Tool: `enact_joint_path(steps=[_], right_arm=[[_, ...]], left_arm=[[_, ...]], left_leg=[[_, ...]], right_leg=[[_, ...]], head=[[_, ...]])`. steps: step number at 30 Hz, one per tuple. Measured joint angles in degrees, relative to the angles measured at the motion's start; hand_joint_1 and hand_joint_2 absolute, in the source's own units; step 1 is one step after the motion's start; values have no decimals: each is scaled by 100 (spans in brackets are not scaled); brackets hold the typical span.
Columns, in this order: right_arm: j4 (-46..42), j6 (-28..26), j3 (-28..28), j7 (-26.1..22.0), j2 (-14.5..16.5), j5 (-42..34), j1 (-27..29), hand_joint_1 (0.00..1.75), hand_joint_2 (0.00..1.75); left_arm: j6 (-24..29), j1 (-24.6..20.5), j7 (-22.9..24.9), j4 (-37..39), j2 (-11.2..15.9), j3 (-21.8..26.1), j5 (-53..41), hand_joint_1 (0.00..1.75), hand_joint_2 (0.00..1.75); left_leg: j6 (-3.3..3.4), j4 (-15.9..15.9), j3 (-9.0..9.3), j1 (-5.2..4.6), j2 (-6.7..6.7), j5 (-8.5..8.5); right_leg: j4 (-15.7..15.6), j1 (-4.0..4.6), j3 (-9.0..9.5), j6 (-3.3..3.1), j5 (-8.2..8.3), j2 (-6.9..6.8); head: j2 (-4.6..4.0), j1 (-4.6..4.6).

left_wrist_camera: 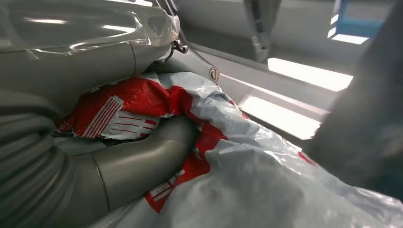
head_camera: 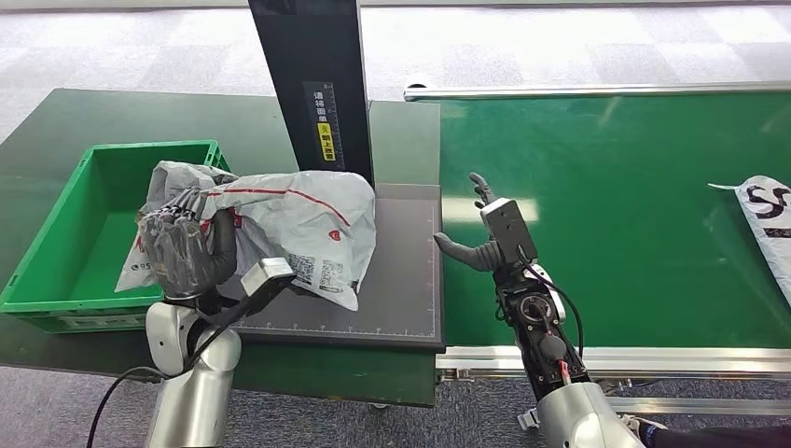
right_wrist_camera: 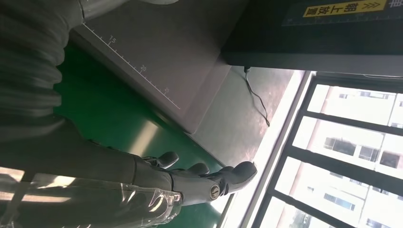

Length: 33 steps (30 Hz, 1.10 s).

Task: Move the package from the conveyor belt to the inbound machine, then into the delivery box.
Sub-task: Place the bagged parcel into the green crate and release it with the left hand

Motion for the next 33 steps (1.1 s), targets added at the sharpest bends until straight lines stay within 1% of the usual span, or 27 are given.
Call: enact_joint_path(steps=[2, 4, 6, 7, 10, 14, 19, 22, 23, 24, 26, 28, 29, 33], right_arm=[[-1, 24, 0, -14, -1, 3, 0, 0, 175], [-9, 129, -1, -35, -3, -32, 6, 0, 175], [-27, 248, -2, -57, -5, -85, 16, 0, 175], [-39, 280, -2, -66, -7, -98, 19, 0, 175], [-100, 308, -2, -73, -8, -120, 40, 0, 175], [-219, 316, -2, -53, -6, -143, 97, 0, 175], [-325, 350, -2, 12, -2, -143, 123, 0, 175], [-363, 385, -2, 26, -2, -140, 145, 0, 175], [-373, 389, -2, 29, -1, -140, 153, 0, 175], [-382, 392, -2, 32, -1, -139, 160, 0, 175], [-396, 395, -2, 33, -1, -140, 175, 0, 175], [-411, 404, 0, 34, -1, -143, 187, 0, 175], [-416, 416, 2, 32, 0, -148, 189, 0, 175], [-424, 473, 11, 13, -1, -198, 191, 0, 175]], left_arm=[[-15, -317, 951, 406, 237, 127, -353, 175, 175], [-21, -685, 1686, 997, 573, 212, -407, 175, 175], [-16, -1023, 2127, 1581, 893, 312, -378, 175, 175], [-14, -1192, 2268, 1866, 1031, 379, -344, 175, 175], [-11, -1615, 2453, 2561, 1354, 598, -244, 170, 175], [-18, -1979, 2612, 3180, 1583, 783, -311, 171, 0], [-73, -2276, 3029, 3863, 1738, 833, -514, 173, 0], [-55, -2372, 3031, 4141, 1814, 902, -428, 175, 0], [-38, -2375, 2929, 4174, 1827, 951, -333, 175, 0], [-27, -2356, 2720, 4146, 1829, 1034, -205, 175, 0], [-15, -2290, 2081, 3944, 1785, 1335, 1, 175, 0], [-15, -2251, 1463, 3695, 1701, 1750, 38, 175, 0], [-14, -2246, 1267, 3596, 1661, 1956, 12, 175, 0], [-13, -2228, 775, 3244, 1474, 2664, -4, 175, 0]], left_leg=[[-4, -1, 2, 2, 1, 5], [-10, -1, 4, 5, 5, 13], [-13, -1, 4, 9, 7, 18], [-15, -1, 3, 9, 7, 19], [-16, -1, 2, 9, 9, 20], [-14, 0, -5, 6, 4, 18], [-14, 0, -8, 3, 4, 17], [-14, 0, -6, 3, 3, 17], [-14, 0, -6, 4, 2, 17], [-14, 0, -6, 5, 4, 17], [-14, 0, -6, 7, 7, 17], [-14, 0, -7, 7, 10, 17], [-14, 0, -8, 7, 10, 17], [-14, 0, -11, 6, 9, 17]], right_leg=[[1, 3, 0, -5, 4, 0], [2, 6, 0, -12, 9, 3], [5, 10, -2, -15, 11, 5], [6, 10, -2, -15, 11, 5], [7, 10, -4, -15, 12, 8], [6, 7, -6, -12, 9, 4], [5, 4, -7, -11, 9, 5], [4, 5, -7, -12, 9, 5], [5, 5, -7, -12, 10, 5], [5, 6, -7, -12, 10, 6], [5, 8, -10, -12, 10, 8], [5, 8, -13, -12, 10, 9], [5, 8, -13, -12, 10, 9], [5, 8, -15, -12, 9, 9]], head=[[0, 1], [0, -1], [1, -1], [1, 1], [0, 1], [-1, 2], [-1, 2], [0, 1], [0, 1], [0, 1], [-1, 1], [-1, 2], [-1, 2], [0, 2]])
